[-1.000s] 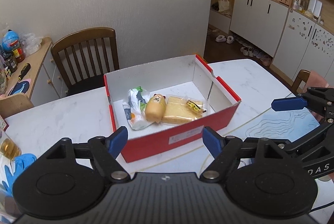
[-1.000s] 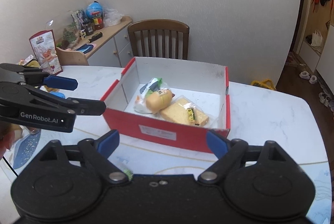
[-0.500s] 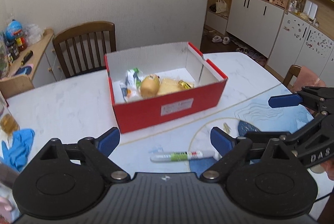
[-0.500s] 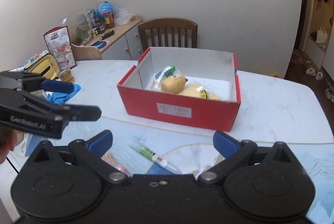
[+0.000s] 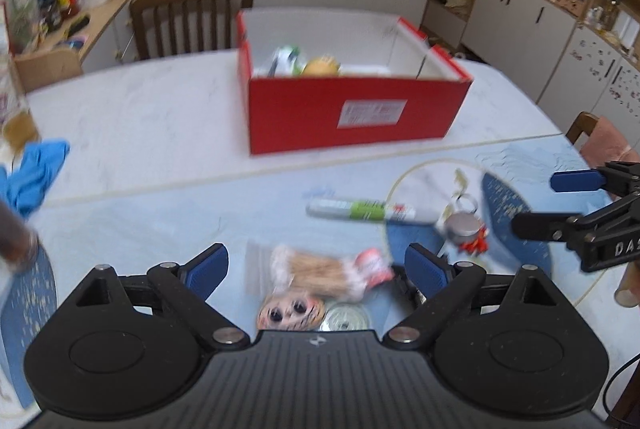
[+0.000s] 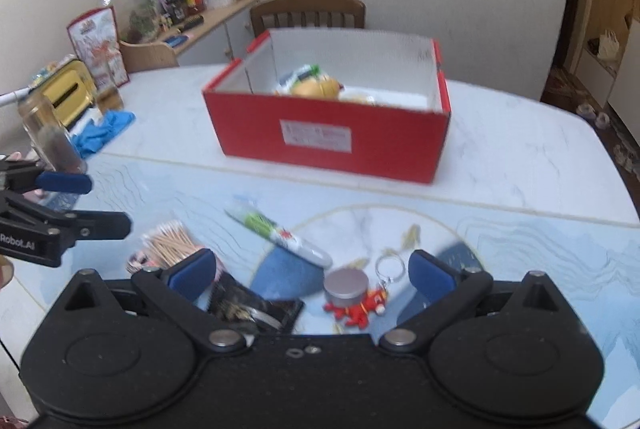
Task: Organize objects
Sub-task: 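Withdraw both tools from the box toward the remaining items, then grasp the silver round tin with the right tool while the left tool grasps the shark-face pouch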
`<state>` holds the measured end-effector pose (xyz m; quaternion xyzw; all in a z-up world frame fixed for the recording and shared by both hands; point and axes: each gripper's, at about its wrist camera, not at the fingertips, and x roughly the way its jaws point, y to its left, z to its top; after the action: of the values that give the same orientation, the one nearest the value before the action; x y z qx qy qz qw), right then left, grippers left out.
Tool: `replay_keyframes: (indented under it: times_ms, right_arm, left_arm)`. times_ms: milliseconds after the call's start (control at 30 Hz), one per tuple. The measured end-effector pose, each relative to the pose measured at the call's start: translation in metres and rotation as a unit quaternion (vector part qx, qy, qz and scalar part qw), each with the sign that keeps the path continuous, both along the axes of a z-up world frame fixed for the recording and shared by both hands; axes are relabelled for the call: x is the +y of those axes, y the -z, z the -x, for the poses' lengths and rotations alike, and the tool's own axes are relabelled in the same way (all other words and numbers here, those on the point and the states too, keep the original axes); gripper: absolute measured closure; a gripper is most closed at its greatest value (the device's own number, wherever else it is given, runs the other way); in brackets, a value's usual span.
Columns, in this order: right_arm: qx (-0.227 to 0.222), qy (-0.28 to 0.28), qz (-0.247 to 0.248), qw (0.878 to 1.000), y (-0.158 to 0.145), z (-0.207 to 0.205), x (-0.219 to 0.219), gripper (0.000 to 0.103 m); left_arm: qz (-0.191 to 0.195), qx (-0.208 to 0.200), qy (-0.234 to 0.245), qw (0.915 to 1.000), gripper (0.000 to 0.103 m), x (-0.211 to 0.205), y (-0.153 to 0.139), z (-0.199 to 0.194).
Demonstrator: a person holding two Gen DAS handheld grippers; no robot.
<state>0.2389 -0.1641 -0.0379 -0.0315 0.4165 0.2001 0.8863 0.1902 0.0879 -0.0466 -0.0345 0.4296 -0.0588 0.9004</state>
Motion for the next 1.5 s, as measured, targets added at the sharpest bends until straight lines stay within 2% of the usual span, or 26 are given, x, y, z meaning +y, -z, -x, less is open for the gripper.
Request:
replay_keyframes:
  times_ms: [133, 300, 500, 767, 1067, 1367, 1500]
  right_arm:
    - [0.022, 0.018, 0.002, 1.000, 0.020, 0.000, -0.010, 0.000]
    - [0.039, 0.035, 0.005, 0.999, 0.040, -0.002, -0.023, 0.000]
    - [0.039, 0.053, 0.022, 0.998, 0.057, -0.003, -0.032, 0.001]
    - [0.041, 0.052, 0.029, 0.997, 0.071, -0.007, -0.031, 0.004]
    - [0.044, 0.043, 0.039, 0.997, 0.077, -0.023, -0.019, 0.013]
    - [0.049, 0.039, 0.051, 0.997, 0.085, -0.037, -0.007, 0.031]
    - [0.050, 0.029, 0.056, 0.997, 0.086, -0.039, -0.002, 0.036]
  left_arm:
    - [0.015, 0.032, -0.019, 0.9992, 0.008, 0.010, 0.022, 0.005]
    - [0.001, 0.051, -0.032, 0.9982, 0.008, 0.012, 0.043, 0.008]
    - [-0.020, 0.059, -0.042, 0.9971, 0.008, 0.008, 0.064, 0.008]
    - [-0.036, 0.046, -0.047, 0.9972, 0.008, 0.005, 0.077, 0.006]
    - [-0.028, 0.039, -0.056, 0.9973, 0.008, 0.007, 0.080, -0.004]
    - [-0.008, 0.040, -0.074, 0.9964, 0.008, 0.013, 0.081, -0.004]
    - [0.006, 0.035, -0.059, 0.9977, 0.009, 0.013, 0.080, 0.000]
